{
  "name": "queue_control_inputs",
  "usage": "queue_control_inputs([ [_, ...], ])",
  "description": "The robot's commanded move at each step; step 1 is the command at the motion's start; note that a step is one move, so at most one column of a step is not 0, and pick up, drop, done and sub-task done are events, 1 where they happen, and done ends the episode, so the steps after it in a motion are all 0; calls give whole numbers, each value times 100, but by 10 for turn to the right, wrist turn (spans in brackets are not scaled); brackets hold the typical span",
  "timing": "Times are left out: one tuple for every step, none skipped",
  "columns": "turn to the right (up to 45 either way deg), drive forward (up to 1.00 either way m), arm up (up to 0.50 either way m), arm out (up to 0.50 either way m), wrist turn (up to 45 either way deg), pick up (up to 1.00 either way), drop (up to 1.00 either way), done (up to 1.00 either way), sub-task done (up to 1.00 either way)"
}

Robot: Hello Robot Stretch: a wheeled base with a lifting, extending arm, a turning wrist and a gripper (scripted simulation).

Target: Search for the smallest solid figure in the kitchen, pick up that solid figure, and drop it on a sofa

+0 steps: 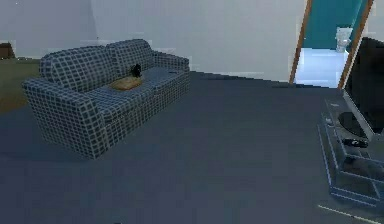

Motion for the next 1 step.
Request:
queue_control_inputs([
  [-30, 0, 0, 0, 0, 0, 0, 0, 0],
])
